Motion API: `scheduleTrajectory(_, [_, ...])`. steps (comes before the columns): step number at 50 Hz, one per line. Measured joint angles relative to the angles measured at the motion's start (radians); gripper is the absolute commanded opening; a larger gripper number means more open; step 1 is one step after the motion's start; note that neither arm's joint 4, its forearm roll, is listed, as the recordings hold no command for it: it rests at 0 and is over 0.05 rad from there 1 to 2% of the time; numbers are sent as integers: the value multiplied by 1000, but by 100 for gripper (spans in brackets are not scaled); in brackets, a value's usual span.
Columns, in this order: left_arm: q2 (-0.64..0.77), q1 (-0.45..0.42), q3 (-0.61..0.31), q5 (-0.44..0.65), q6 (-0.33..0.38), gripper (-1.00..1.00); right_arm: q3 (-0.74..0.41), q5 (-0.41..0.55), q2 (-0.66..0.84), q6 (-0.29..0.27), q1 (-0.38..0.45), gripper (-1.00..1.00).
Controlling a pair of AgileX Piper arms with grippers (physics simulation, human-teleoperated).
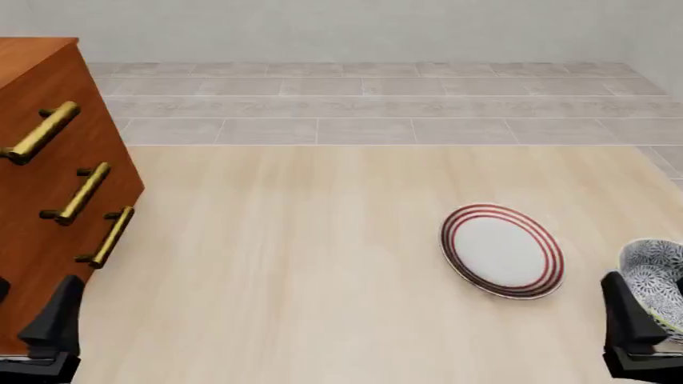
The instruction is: Put the bowl on top of the cabinet.
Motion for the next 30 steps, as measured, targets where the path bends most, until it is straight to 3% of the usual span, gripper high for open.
scheduleTrajectory(21, [10,-1,-1,-4,2,100,-4,-31,41,13,27,100])
scheduleTrajectory(30, [14,-2,0,-5,4,100,-45,19,29,24,27,100])
